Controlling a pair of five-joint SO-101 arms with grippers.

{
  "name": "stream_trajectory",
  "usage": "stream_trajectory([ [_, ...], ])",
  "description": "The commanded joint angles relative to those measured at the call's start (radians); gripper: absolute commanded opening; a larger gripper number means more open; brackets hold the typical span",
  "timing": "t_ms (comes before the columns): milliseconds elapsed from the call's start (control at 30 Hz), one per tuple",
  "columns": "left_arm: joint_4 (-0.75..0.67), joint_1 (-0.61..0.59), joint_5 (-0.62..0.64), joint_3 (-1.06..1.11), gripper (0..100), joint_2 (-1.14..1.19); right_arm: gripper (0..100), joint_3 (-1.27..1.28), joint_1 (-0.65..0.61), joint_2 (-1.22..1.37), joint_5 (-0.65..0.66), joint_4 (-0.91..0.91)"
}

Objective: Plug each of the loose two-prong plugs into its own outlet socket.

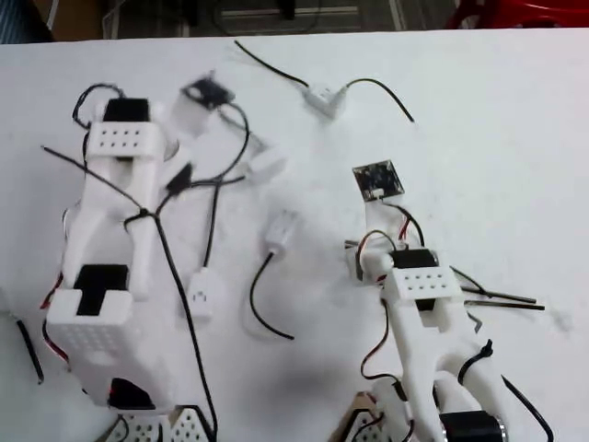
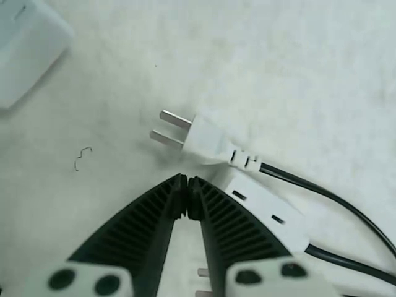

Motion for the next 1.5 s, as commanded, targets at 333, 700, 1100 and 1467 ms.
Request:
stream_trajectory([
  [333,-0.284,0.031,0.049,-0.322,8,0.252,2.4,-0.003,-0.001,-0.036,-0.002,-0.016],
  [700,0.293,0.021,0.058,-0.842,45,0.398,2.4,-0.005,-0.002,-0.036,-0.002,-0.016],
  [1100,0.276,-0.101,0.157,-0.356,45,-0.002,2.4,-0.003,-0.008,-0.035,-0.002,-0.03],
  [1467,0.152,-0.122,0.127,0.397,45,-0.351,2.4,-0.003,-0.008,-0.035,-0.002,-0.03],
])
